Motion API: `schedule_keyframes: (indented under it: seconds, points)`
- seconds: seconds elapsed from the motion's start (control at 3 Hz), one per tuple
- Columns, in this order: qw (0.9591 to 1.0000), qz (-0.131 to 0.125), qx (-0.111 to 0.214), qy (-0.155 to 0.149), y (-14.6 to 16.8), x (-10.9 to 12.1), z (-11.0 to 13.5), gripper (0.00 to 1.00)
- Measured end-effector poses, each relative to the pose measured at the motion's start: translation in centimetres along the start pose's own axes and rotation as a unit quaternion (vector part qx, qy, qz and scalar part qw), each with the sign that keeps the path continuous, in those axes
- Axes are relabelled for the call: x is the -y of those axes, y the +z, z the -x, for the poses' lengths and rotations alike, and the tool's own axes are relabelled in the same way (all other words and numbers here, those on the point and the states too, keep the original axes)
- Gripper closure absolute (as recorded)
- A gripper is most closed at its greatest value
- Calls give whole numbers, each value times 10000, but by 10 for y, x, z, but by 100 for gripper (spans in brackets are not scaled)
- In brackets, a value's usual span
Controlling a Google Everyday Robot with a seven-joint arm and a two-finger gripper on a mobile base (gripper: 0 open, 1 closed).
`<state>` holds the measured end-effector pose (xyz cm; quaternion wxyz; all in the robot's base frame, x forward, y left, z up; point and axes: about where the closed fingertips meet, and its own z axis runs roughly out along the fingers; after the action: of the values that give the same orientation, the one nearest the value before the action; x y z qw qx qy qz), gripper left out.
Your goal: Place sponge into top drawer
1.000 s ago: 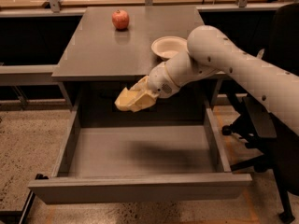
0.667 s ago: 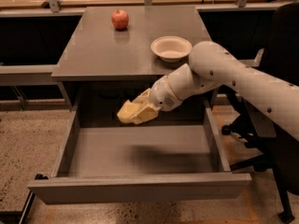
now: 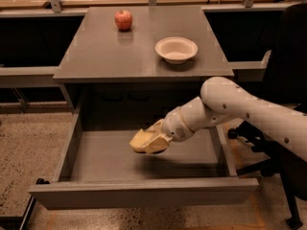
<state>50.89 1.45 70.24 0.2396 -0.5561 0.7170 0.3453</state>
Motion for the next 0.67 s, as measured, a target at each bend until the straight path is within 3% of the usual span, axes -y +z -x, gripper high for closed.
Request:
schedule_keyframes:
  seconds: [0.67]
  points:
    - [9983,-292,153,476,10,0,-33,36]
